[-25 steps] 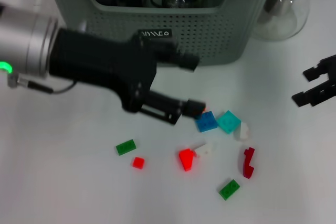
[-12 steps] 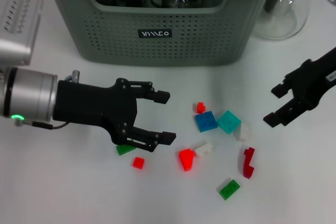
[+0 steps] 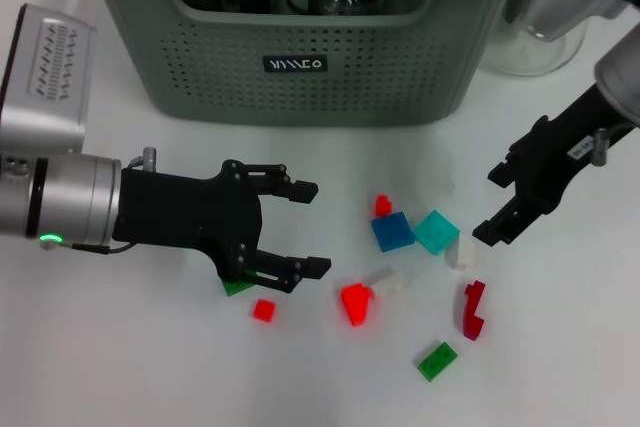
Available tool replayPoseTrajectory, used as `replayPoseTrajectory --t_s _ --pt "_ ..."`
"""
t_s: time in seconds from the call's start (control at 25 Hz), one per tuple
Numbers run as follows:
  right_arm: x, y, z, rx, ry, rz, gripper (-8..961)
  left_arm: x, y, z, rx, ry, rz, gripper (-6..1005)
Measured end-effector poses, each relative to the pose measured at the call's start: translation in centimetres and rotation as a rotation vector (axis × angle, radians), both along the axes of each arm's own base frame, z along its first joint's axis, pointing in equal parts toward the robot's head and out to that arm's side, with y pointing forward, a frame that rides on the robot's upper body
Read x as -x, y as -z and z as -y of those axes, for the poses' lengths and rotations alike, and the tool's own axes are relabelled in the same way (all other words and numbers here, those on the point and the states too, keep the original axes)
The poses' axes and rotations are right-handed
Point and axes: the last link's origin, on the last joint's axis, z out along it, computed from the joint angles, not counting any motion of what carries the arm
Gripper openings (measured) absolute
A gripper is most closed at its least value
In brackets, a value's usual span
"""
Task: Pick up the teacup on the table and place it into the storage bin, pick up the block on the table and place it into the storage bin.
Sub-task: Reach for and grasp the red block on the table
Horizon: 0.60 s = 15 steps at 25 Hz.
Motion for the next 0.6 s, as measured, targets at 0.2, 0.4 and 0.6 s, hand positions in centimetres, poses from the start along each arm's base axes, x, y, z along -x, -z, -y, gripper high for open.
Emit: replayPoseTrajectory --t_s 0.2,0.4,0.6 --pt "0.0 1.3 -0.3 -0.009 0.008 0.038 916 0.3 0.2 0.2 -0.030 0.057 -0.006 859" --pt "0.3 2.7 -0.8 -0.031 0.029 0.063 916 0.6 0.6 0.1 -0.051 0.075 -0.015 859" --pt "0.8 4.2 -0.9 -0.046 0.075 0.067 917 0.5 0.7 -0.1 -0.051 0.077 -0.016 859"
